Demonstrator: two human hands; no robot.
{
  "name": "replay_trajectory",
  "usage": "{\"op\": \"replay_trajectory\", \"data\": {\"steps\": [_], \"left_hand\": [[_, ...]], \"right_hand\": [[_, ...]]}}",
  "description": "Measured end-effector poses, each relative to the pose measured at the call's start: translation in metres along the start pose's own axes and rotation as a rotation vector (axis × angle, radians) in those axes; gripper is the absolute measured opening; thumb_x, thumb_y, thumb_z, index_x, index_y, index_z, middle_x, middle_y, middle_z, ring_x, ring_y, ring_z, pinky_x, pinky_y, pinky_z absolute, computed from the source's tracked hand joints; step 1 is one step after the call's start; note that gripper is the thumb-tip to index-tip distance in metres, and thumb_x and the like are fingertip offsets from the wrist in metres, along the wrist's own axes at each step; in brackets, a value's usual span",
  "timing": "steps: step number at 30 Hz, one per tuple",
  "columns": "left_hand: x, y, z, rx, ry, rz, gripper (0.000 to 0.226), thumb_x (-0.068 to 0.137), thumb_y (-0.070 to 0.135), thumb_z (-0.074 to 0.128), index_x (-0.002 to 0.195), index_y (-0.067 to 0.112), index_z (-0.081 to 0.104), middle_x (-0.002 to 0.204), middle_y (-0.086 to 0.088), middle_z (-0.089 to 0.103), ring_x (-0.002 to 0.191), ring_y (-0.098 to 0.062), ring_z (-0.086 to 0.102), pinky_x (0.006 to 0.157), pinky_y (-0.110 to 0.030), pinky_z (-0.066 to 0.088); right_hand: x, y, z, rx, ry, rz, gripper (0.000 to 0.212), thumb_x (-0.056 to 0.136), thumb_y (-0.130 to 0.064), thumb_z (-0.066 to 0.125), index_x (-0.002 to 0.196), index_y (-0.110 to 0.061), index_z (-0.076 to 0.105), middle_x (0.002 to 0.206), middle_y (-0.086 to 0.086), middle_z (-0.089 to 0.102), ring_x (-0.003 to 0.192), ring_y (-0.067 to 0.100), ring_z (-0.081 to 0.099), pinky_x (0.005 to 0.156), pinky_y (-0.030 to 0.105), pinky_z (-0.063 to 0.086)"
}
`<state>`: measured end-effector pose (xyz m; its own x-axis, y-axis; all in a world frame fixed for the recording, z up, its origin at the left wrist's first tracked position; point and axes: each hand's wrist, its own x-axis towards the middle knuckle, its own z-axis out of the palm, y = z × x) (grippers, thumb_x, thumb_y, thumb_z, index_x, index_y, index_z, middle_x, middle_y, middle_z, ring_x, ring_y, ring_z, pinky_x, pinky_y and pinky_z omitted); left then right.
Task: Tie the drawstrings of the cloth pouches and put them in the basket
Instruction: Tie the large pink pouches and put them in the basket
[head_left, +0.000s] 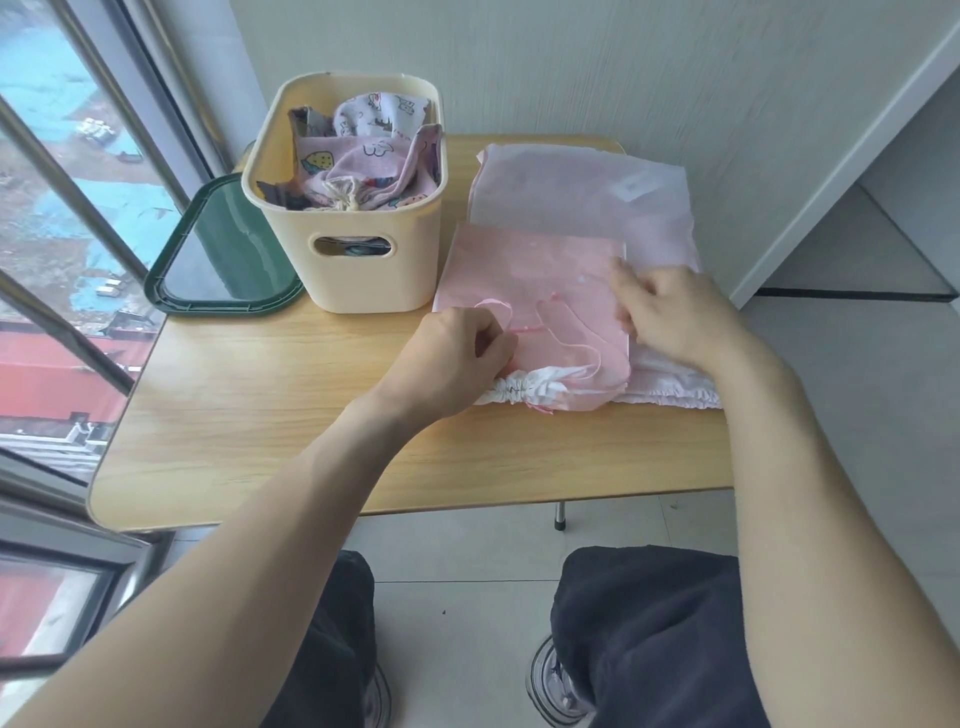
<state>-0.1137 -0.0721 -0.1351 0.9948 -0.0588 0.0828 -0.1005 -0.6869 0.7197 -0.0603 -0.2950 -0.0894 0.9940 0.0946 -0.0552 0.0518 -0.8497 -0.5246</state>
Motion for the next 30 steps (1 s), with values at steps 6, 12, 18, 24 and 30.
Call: {"op": "replay_trajectory", "data": {"steps": [6, 12, 18, 24, 30], "left_hand": [[0.003, 0.002, 0.002, -0.006, 0.036, -0.043, 0.03, 0.094, 0.027, 0.057, 0.069, 0.013, 0.067, 0.067, 0.001, 0.07, 0.06, -0.014, 0.061, 0.059, -0.028, 0.047], [0.003, 0.002, 0.003, -0.005, 0.034, -0.055, 0.03, 0.094, 0.026, 0.057, 0.073, 0.01, 0.068, 0.07, 0.0, 0.072, 0.068, -0.019, 0.065, 0.064, -0.034, 0.05], [0.001, 0.004, 0.004, 0.005, 0.027, -0.04, 0.03, 0.094, 0.025, 0.057, 0.072, 0.007, 0.067, 0.068, -0.003, 0.068, 0.065, -0.021, 0.061, 0.058, -0.029, 0.045], [0.002, 0.006, 0.005, 0.117, -0.015, 0.049, 0.033, 0.096, 0.025, 0.057, 0.072, 0.003, 0.06, 0.063, -0.006, 0.058, 0.063, -0.03, 0.055, 0.058, -0.04, 0.045], [0.003, 0.004, 0.007, 0.096, -0.04, 0.035, 0.033, 0.095, 0.027, 0.058, 0.072, 0.005, 0.063, 0.065, -0.009, 0.063, 0.058, -0.022, 0.054, 0.056, -0.036, 0.043]], "right_hand": [[-0.044, -0.014, -0.005, -0.161, -0.187, 0.109, 0.103, 0.076, -0.094, 0.019, 0.073, -0.006, 0.073, 0.07, 0.003, 0.073, 0.073, 0.02, 0.068, 0.083, 0.038, 0.054], [-0.053, -0.018, 0.004, 0.077, -0.422, 0.342, 0.086, 0.087, -0.078, 0.045, 0.084, 0.004, 0.069, 0.063, 0.013, 0.073, 0.051, 0.02, 0.069, 0.05, 0.027, 0.051], [-0.045, -0.002, 0.004, 0.151, -0.213, 0.28, 0.028, 0.093, -0.024, 0.069, 0.076, -0.003, 0.076, 0.063, 0.005, 0.074, 0.06, 0.025, 0.071, 0.06, 0.03, 0.055], [-0.039, 0.006, -0.011, 0.433, -0.019, 0.15, 0.026, 0.098, -0.019, 0.066, 0.078, -0.003, 0.071, 0.069, 0.01, 0.075, 0.057, 0.018, 0.07, 0.057, 0.031, 0.053], [-0.031, -0.033, 0.007, 0.839, -0.074, -0.211, 0.024, 0.106, -0.022, 0.05, 0.089, -0.011, 0.063, 0.076, 0.011, 0.075, 0.077, 0.028, 0.075, 0.073, 0.036, 0.061]]}}
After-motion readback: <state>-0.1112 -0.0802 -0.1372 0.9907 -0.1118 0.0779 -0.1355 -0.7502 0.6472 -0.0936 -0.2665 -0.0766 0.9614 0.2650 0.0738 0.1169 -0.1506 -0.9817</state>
